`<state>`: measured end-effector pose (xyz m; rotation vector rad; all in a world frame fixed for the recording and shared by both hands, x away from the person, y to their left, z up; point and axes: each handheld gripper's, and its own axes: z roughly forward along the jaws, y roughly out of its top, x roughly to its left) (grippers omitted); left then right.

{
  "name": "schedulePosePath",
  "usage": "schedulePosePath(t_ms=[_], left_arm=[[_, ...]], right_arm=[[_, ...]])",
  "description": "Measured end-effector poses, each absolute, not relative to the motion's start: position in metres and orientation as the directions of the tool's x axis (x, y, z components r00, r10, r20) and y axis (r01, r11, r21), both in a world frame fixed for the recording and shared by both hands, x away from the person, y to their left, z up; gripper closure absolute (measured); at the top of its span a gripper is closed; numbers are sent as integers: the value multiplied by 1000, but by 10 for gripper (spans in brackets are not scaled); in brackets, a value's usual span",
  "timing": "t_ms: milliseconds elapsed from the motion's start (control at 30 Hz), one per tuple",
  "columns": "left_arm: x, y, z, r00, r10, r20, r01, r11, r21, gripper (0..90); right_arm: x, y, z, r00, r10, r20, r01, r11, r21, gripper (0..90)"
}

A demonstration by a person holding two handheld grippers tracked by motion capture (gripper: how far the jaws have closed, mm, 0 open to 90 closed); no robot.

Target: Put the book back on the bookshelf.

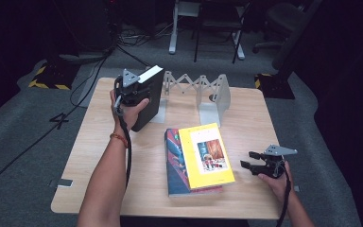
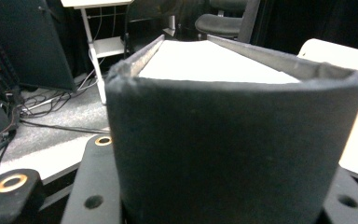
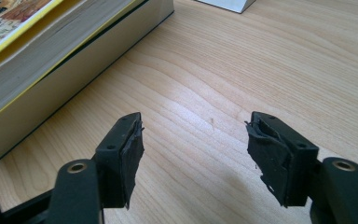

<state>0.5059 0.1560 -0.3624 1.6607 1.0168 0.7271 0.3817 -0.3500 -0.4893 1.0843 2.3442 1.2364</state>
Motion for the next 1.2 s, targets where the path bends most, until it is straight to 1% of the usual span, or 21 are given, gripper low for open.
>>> schedulePosePath(t_ms=[533,867,1200], left_arm=[[520,148,-374,440,898,-13,296,-131,946,530],[513,148,-379,426,905,-4,276,-126,953,526],[503,153,-384,422,907,-17,270,-108,957,521]], right_arm=[[382,-351,-489,-682,725,98,490,354,797,361],[381,-350,-489,-683,724,94,489,358,795,361],[381,-347,-490,-688,721,86,489,371,789,361]])
